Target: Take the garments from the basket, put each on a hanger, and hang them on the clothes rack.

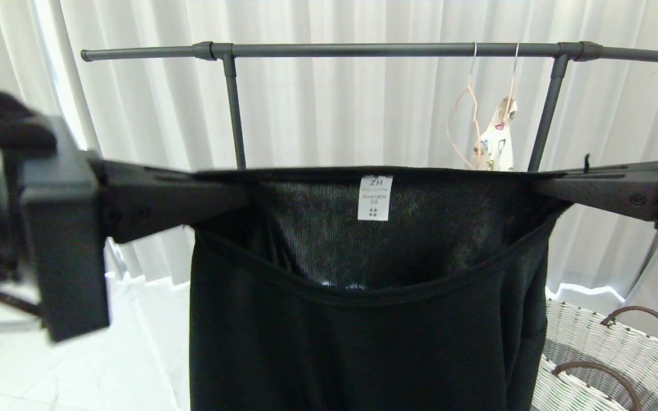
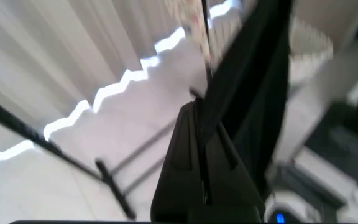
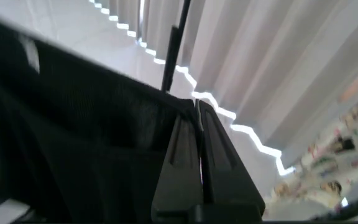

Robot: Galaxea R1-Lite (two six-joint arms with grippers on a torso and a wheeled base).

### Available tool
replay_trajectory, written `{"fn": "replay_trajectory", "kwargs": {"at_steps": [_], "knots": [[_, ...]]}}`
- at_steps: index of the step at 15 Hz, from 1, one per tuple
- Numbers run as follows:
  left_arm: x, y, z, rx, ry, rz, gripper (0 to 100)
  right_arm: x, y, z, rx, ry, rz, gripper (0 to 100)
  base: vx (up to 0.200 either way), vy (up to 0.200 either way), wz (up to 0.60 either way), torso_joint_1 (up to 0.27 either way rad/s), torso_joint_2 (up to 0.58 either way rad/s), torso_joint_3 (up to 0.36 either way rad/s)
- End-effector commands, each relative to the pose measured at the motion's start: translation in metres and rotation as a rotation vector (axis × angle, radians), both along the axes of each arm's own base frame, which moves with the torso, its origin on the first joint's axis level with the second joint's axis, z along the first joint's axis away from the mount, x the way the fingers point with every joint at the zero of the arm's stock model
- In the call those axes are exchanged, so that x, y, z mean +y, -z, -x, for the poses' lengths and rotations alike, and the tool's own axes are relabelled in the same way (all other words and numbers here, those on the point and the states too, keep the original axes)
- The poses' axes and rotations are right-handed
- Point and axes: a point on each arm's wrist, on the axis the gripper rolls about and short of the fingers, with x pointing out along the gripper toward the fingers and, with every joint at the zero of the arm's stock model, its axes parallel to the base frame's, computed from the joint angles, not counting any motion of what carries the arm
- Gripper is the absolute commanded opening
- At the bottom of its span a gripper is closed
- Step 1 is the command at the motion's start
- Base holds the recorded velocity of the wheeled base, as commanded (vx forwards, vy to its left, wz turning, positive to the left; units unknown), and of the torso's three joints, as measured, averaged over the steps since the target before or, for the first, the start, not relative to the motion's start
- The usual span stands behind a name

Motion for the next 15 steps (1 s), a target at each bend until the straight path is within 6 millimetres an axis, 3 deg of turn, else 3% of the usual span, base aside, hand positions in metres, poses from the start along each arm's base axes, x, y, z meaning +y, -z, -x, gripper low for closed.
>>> {"fn": "replay_trajectory", "kwargs": {"at_steps": [1, 4, 5, 11, 13, 15], "knots": [[-0.014, 0.009, -0.021, 0.015, -0.046, -0.025, 0, -0.017, -0.009, 0.017, -0.032, -0.004, -0.033, 0, 0.0, 0.0, 0.0, 0.0, 0.0, 0.0], [-0.015, 0.015, -0.022, 0.028, -0.042, -0.04, 0, -0.017, -0.008, 0.016, -0.03, -0.002, -0.033, 0, 0.0, 0.0, 0.0, 0.0, 0.0, 0.0], [-0.015, 0.015, -0.022, 0.027, -0.043, -0.041, 0, -0.016, -0.008, 0.015, -0.027, -0.002, -0.029, 100, 0.0, 0.0, 0.0, 0.0, 0.0, 0.0], [-0.01, 0.015, -0.029, 0.026, -0.088, -0.043, 0, -0.02, -0.002, 0.016, -0.034, 0.016, -0.004, 100, 0.0, 0.0, 0.0, 0.0, 0.0, 0.0], [-0.004, 0.017, -0.033, 0.023, -0.135, -0.058, 0, -0.033, 0.007, 0.008, 0.0, 0.194, 0.073, 100, 0.0, 0.0, 0.0, 0.0, 0.0, 0.0], [0.017, 0.023, -0.04, 0.002, -0.307, -0.131, 0, -0.062, 0.023, 0.0, 0.068, 0.58, 0.316, 100, 0.0, 0.0, 0.0, 0.0, 0.0, 0.0]]}}
